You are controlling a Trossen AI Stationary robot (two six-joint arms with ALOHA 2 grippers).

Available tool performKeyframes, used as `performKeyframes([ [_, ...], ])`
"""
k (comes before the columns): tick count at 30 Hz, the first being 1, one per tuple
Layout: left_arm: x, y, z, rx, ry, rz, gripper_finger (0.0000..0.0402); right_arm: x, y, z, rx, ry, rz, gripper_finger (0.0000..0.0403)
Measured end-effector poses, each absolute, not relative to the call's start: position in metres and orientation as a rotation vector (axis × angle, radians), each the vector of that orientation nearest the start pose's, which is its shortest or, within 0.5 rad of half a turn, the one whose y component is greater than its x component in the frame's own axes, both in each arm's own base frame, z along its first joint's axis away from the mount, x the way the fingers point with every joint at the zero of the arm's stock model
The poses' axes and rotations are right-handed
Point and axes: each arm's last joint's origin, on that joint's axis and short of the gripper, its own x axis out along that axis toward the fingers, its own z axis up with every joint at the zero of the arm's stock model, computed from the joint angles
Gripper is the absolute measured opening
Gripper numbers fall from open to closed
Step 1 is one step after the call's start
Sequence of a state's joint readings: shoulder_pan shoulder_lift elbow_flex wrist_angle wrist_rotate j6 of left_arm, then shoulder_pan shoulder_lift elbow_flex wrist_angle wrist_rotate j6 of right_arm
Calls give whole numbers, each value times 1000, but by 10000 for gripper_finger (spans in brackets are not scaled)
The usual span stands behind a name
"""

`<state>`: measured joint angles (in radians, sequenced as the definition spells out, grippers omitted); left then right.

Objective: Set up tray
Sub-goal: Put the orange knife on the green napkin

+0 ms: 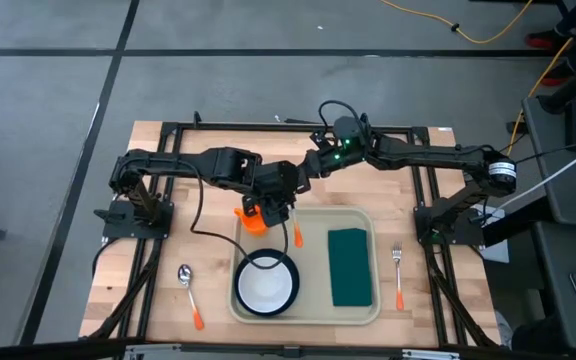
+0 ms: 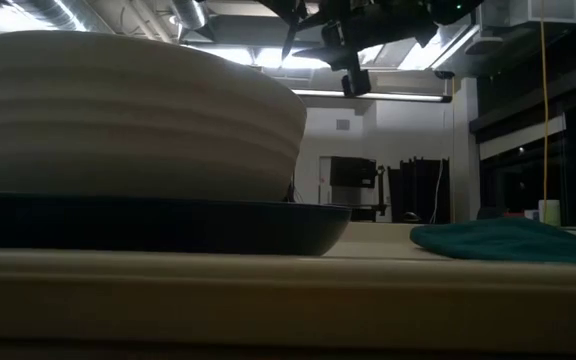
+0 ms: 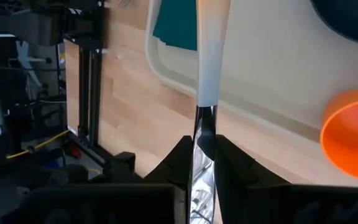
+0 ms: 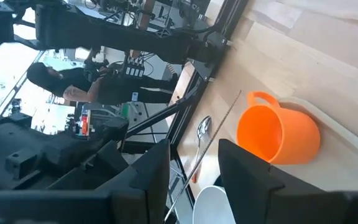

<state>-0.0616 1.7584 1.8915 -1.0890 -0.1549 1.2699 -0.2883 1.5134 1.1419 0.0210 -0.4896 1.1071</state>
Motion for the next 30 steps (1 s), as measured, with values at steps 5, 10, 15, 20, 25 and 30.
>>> performKeyframes([
  [5, 361, -15, 377, 1267, 865, -511, 28, 336, -82, 298, 1219, 420, 4, 141],
  [10, 365, -11, 373, 1255, 880, -517, 28, 341, -81, 292, 1220, 431, 11, 141],
  [15, 367, -11, 370, 1257, 883, -517, 28, 341, -80, 291, 1223, 446, 9, 139],
  [20, 368, -11, 369, 1267, 888, -524, 28, 340, -80, 290, 1212, 458, 21, 71],
  [25, 368, -14, 369, 1274, 881, -539, 18, 340, -79, 296, 1168, 437, 66, 13],
  [30, 369, -14, 371, 1234, 873, -490, 17, 341, -79, 291, 1163, 459, 59, 6],
])
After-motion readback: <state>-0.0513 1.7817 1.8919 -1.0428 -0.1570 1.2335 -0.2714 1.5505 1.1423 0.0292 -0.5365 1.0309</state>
